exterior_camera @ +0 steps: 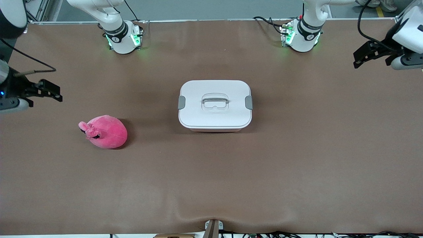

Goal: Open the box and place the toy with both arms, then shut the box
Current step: 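Reach the right gripper to the pink plush while the left gripper approaches the lid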

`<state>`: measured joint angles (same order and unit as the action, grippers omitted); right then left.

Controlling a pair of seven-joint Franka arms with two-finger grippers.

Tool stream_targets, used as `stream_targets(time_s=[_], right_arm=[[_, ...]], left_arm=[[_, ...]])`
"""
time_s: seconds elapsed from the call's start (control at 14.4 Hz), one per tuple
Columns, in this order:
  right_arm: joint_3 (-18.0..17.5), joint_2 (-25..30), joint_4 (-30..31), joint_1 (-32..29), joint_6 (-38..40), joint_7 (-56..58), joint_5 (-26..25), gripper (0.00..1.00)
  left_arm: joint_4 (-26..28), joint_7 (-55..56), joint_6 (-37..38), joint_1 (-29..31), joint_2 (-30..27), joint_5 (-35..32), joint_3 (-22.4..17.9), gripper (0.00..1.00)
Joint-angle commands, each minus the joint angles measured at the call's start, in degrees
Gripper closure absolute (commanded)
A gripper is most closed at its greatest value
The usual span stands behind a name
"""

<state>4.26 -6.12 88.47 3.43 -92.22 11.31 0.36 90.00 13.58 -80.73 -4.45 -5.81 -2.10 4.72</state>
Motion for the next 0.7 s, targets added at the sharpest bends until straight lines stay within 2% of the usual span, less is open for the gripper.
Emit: stream_targets(time_s=[0.0, 0.21, 0.49, 0.63], right_arm=[[-0.13, -3.27, -0.23, -0.01, -2.78, -0.85, -1.06, 0.0], [-0.22, -6.97, 0.38, 1.04, -5.93, -6.39, -1.4, 0.0], [-0.13, -7.15, 10.12, 0.87, -18.58, -7.18, -1.59, 0.0], [-0.22, -8.81, 10.84, 0.17, -18.79, -11.47, -0.88, 0.0]], left_arm=[[-1.84, 8.62, 1.37, -0.3, 2.11, -0.1, 4.32, 0.0], [-1.58, 22.5, 0.49, -0.21, 4.92, 0.52, 11.43, 0.0], [-1.23, 37.26, -3.1, -0.3, 8.27, 0.69, 17.94, 0.0], [-1.23, 45.18, -5.48, -0.91, 10.9, 0.7, 20.76, 0.0]])
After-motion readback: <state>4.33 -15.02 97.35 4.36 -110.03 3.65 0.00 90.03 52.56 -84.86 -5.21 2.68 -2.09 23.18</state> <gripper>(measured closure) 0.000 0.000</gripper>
